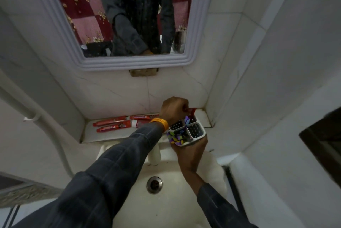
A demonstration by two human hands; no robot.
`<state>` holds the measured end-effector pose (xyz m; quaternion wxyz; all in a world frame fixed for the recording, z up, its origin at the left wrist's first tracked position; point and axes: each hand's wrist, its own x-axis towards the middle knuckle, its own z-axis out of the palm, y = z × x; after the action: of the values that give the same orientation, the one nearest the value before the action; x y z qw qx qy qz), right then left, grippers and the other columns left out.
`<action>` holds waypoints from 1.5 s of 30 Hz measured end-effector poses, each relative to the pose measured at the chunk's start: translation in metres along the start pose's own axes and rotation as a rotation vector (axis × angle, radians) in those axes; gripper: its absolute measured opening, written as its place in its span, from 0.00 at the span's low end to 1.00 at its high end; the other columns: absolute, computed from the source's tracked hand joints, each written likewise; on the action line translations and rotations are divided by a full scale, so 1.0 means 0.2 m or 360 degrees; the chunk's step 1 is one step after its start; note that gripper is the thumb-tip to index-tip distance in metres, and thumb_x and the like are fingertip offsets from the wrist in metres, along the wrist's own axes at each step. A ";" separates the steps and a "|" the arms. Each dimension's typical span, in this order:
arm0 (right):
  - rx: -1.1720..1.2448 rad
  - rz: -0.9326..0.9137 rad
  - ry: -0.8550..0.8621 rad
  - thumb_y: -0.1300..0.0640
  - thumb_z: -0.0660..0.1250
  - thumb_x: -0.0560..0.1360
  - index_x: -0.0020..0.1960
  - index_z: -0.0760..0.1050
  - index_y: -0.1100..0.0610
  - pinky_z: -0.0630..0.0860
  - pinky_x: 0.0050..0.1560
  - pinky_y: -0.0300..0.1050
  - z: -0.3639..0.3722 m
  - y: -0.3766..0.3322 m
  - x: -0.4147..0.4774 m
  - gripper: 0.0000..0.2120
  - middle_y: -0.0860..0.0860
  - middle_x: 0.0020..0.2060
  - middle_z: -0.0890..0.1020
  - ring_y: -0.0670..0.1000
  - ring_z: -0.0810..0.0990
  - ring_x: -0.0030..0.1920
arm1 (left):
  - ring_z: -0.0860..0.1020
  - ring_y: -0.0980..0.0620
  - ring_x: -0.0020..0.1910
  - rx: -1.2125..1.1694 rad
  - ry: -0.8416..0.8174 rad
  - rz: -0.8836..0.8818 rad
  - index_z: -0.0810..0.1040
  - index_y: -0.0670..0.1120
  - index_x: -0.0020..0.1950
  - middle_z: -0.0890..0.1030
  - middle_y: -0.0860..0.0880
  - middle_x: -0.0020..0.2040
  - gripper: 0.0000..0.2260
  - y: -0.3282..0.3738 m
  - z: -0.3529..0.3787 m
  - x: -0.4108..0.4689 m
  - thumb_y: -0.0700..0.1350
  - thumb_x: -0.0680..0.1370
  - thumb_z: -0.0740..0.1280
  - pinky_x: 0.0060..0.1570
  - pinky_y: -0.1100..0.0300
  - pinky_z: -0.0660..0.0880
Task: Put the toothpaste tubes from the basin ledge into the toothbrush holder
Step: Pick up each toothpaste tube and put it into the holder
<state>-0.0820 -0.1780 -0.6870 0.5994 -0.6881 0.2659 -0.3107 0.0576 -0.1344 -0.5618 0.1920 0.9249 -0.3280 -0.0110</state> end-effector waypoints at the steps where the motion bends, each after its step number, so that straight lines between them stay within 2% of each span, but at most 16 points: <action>1: -0.0018 0.0002 0.0004 0.55 0.91 0.57 0.78 0.66 0.59 0.81 0.69 0.44 0.00 0.01 0.00 0.56 0.53 0.72 0.78 0.50 0.81 0.72 | 0.80 0.44 0.47 -0.0021 -0.0016 -0.0008 0.81 0.49 0.46 0.84 0.46 0.46 0.08 -0.01 0.01 0.01 0.52 0.74 0.70 0.40 0.58 0.69; 4: -0.0049 -0.0004 -0.0002 0.58 0.91 0.57 0.78 0.65 0.58 0.81 0.69 0.42 0.00 0.01 -0.01 0.56 0.53 0.72 0.77 0.50 0.80 0.72 | 0.80 0.46 0.46 0.0001 -0.0118 0.0036 0.82 0.50 0.46 0.84 0.47 0.47 0.09 -0.03 0.00 0.03 0.55 0.74 0.70 0.43 0.56 0.75; 7: -0.0069 -0.0005 0.0008 0.56 0.91 0.55 0.78 0.65 0.57 0.82 0.70 0.52 0.01 0.00 0.00 0.58 0.53 0.72 0.77 0.53 0.80 0.72 | 0.80 0.48 0.46 -0.0038 -0.0145 0.0007 0.83 0.50 0.46 0.84 0.49 0.47 0.09 -0.07 -0.03 0.05 0.54 0.72 0.72 0.42 0.58 0.74; 11: -0.0070 0.0009 0.0069 0.56 0.91 0.53 0.73 0.68 0.53 0.81 0.70 0.58 0.01 0.03 0.02 0.54 0.52 0.69 0.79 0.54 0.82 0.69 | 0.82 0.52 0.42 -0.0514 -0.0219 -0.0134 0.84 0.47 0.46 0.86 0.49 0.44 0.12 -0.18 -0.15 0.00 0.53 0.68 0.77 0.44 0.59 0.78; 13: -0.0085 0.0009 0.0102 0.54 0.91 0.51 0.71 0.67 0.51 0.80 0.70 0.62 0.01 0.07 0.04 0.54 0.53 0.68 0.79 0.57 0.82 0.68 | 0.83 0.51 0.44 -0.0625 -0.0175 -0.0265 0.85 0.45 0.46 0.86 0.48 0.45 0.10 -0.31 -0.21 -0.06 0.50 0.70 0.77 0.47 0.60 0.79; 16: -0.0066 0.0024 0.0079 0.51 0.91 0.51 0.75 0.66 0.53 0.79 0.70 0.66 0.04 0.12 0.04 0.58 0.56 0.71 0.78 0.59 0.82 0.70 | 0.83 0.48 0.48 -0.0397 -0.0173 -0.0501 0.85 0.46 0.45 0.86 0.47 0.48 0.04 -0.57 -0.23 -0.23 0.45 0.73 0.73 0.48 0.62 0.75; 19: -0.0059 0.0022 0.0094 0.48 0.89 0.53 0.75 0.64 0.54 0.78 0.72 0.65 0.06 0.12 0.03 0.57 0.55 0.72 0.76 0.58 0.81 0.71 | 0.83 0.46 0.50 -0.0115 -0.0579 -0.0657 0.85 0.45 0.48 0.85 0.46 0.50 0.05 -0.77 -0.15 -0.42 0.43 0.73 0.73 0.48 0.61 0.75; 22: 0.0016 0.0011 0.0057 0.51 0.90 0.53 0.76 0.64 0.55 0.78 0.72 0.65 0.07 0.12 0.05 0.58 0.54 0.73 0.76 0.56 0.80 0.73 | 0.81 0.46 0.52 0.0043 -0.0928 -0.0694 0.83 0.45 0.55 0.84 0.46 0.54 0.14 -0.82 0.02 -0.59 0.46 0.71 0.76 0.54 0.56 0.77; 25: -0.0009 0.0010 0.0057 0.51 0.89 0.53 0.77 0.64 0.57 0.78 0.74 0.63 0.07 0.11 0.05 0.58 0.55 0.73 0.76 0.56 0.80 0.73 | 0.82 0.46 0.48 0.0194 -0.0806 -0.0579 0.80 0.50 0.57 0.84 0.47 0.51 0.20 -0.81 0.14 -0.69 0.50 0.66 0.78 0.53 0.53 0.80; 28: -0.0030 -0.0009 0.0066 0.58 0.90 0.55 0.77 0.64 0.61 0.77 0.74 0.63 0.07 0.10 0.05 0.58 0.56 0.73 0.76 0.57 0.79 0.73 | 0.82 0.44 0.49 0.0344 -0.0756 -0.0448 0.79 0.51 0.61 0.85 0.46 0.51 0.26 -0.79 0.15 -0.69 0.50 0.64 0.78 0.53 0.51 0.80; 29: -0.0036 -0.0023 0.0071 0.57 0.89 0.55 0.77 0.64 0.62 0.77 0.74 0.63 0.07 0.10 0.05 0.58 0.56 0.73 0.75 0.57 0.79 0.73 | 0.82 0.43 0.50 0.0363 -0.0772 -0.0427 0.79 0.50 0.62 0.84 0.45 0.52 0.25 -0.79 0.15 -0.69 0.49 0.66 0.77 0.54 0.51 0.80; 31: -0.0022 -0.0038 0.0072 0.53 0.89 0.54 0.78 0.63 0.62 0.78 0.74 0.63 0.07 0.09 0.04 0.58 0.57 0.74 0.75 0.57 0.79 0.73 | 0.82 0.44 0.51 0.0392 -0.0789 -0.0426 0.81 0.47 0.58 0.84 0.44 0.52 0.17 -0.80 0.11 -0.67 0.47 0.70 0.75 0.54 0.52 0.79; 34: -0.0004 -0.0027 0.0051 0.60 0.90 0.55 0.78 0.64 0.60 0.79 0.74 0.60 0.06 0.07 0.04 0.58 0.57 0.74 0.75 0.56 0.79 0.74 | 0.82 0.44 0.50 0.0409 -0.0752 -0.0422 0.83 0.44 0.52 0.84 0.44 0.51 0.08 -0.80 -0.05 -0.59 0.44 0.74 0.73 0.52 0.55 0.78; 39: 0.0098 -0.0051 0.0008 0.66 0.91 0.54 0.76 0.68 0.59 0.82 0.68 0.44 0.07 0.04 0.03 0.55 0.54 0.70 0.80 0.48 0.84 0.68 | 0.83 0.43 0.48 0.0398 -0.0305 -0.0232 0.86 0.45 0.45 0.86 0.44 0.47 0.03 -0.64 -0.56 -0.35 0.41 0.73 0.73 0.48 0.61 0.74; 41: 0.0121 -0.0043 0.0012 0.65 0.91 0.54 0.75 0.69 0.59 0.83 0.67 0.48 0.07 0.03 0.04 0.55 0.55 0.70 0.81 0.50 0.85 0.67 | 0.83 0.45 0.48 0.0333 -0.0094 -0.0112 0.86 0.44 0.46 0.86 0.45 0.47 0.04 -0.52 -0.70 -0.26 0.40 0.73 0.73 0.49 0.60 0.75; 45: 0.0141 -0.0001 0.0042 0.63 0.92 0.54 0.74 0.71 0.60 0.84 0.66 0.58 0.08 0.04 0.06 0.53 0.56 0.68 0.83 0.54 0.86 0.66 | 0.83 0.49 0.40 -0.0046 0.0234 0.0076 0.85 0.42 0.46 0.86 0.46 0.42 0.07 -0.32 -0.76 -0.12 0.40 0.69 0.76 0.45 0.59 0.80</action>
<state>-0.0627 -0.1775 -0.6950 0.6255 -0.6569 0.2595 -0.3315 0.0990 -0.0220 -0.4470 0.2291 0.9122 -0.3349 0.0568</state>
